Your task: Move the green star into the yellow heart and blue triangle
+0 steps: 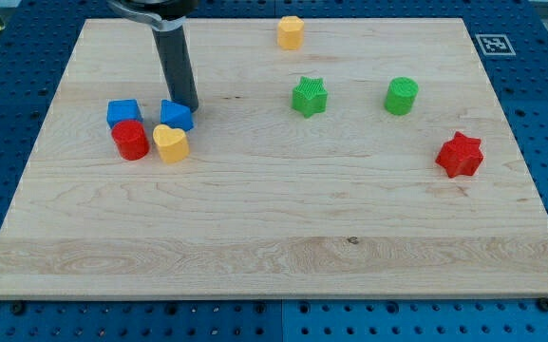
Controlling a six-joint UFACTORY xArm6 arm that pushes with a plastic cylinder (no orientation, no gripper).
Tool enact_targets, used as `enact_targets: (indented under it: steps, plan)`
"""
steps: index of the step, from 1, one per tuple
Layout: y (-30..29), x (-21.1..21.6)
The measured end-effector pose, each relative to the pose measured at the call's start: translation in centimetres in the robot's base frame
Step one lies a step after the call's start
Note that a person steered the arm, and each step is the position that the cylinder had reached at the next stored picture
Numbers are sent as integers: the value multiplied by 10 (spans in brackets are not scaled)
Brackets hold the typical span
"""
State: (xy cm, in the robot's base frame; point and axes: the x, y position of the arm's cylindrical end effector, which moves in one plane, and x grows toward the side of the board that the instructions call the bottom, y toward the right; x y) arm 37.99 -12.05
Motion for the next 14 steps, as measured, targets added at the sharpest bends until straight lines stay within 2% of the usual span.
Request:
enact_targets:
  steps: [2,4,7,11,12,13,14]
  plan:
    - [0,5]
    - [51,6]
    - [48,40]
    - [5,15]
    - [44,18]
    - [85,49]
    - [87,87]
